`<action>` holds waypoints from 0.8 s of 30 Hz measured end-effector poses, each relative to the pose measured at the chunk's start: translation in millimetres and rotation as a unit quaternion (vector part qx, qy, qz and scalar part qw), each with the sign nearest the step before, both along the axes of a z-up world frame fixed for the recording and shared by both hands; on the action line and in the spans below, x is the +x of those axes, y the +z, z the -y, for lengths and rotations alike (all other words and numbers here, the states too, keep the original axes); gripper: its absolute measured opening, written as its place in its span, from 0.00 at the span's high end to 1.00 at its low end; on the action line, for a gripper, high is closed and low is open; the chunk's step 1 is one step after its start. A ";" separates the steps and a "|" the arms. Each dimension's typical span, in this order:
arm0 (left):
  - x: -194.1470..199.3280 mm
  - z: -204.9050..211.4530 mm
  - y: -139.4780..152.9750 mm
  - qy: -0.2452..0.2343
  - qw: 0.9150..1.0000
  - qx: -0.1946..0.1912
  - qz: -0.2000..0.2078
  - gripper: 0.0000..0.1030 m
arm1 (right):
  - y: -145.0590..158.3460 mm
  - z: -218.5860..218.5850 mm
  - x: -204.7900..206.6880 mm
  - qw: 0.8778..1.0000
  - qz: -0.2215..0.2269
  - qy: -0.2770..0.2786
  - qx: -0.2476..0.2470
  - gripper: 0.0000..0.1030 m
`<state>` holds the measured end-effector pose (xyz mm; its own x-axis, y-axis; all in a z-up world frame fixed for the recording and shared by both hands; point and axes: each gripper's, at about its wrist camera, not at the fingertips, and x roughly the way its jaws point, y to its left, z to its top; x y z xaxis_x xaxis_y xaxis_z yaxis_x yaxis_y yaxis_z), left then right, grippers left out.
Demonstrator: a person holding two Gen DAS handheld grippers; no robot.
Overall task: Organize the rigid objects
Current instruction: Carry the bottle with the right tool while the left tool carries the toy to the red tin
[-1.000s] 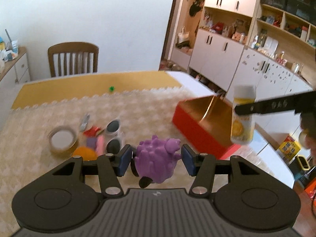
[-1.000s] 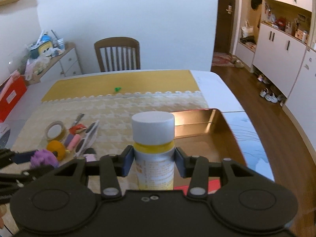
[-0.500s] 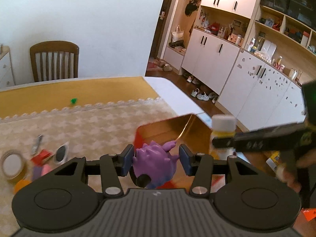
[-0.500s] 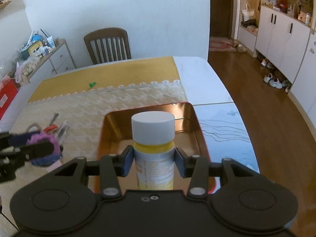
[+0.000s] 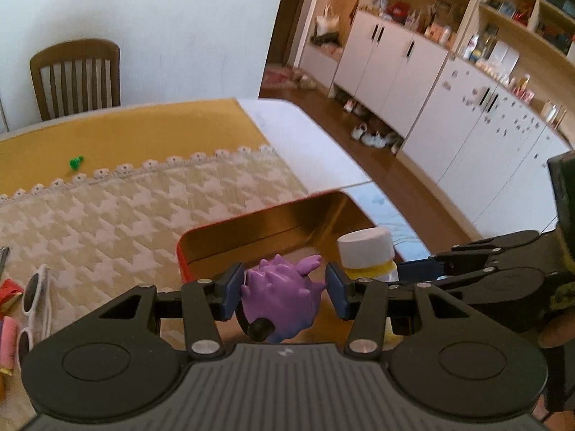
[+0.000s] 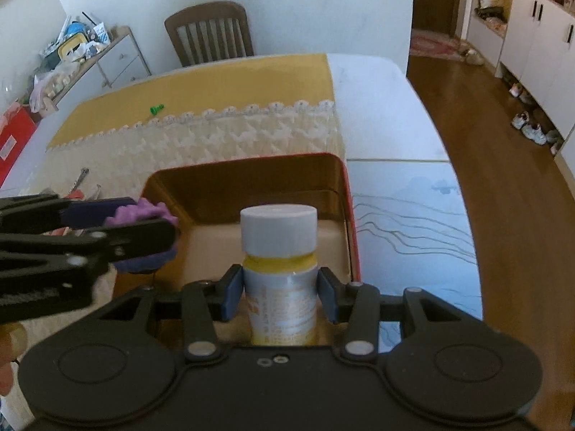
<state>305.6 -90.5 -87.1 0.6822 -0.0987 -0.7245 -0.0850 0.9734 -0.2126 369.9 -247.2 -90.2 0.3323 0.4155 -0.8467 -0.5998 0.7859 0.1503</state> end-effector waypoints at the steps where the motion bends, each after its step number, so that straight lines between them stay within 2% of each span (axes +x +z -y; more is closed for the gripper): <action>1: 5.3 1.2 -3.6 0.001 1.000 0.005 -0.005 0.53 | -1.7 -1.8 2.6 1.000 -0.002 0.002 -0.001 0.57; 7: 31.1 -4.5 -18.8 0.014 0.999 0.015 -0.034 0.53 | -13.7 -2.2 20.1 1.000 -0.016 -0.005 0.000 0.57; 12: 44.1 -6.8 -26.4 0.017 0.998 0.020 -0.049 0.53 | -17.1 -7.2 16.3 1.000 -0.012 0.023 -0.012 0.57; 24: 51.5 0.0 -36.0 0.011 0.997 0.033 -0.069 0.52 | -19.3 -11.5 10.7 0.999 -0.001 0.032 -0.027 0.57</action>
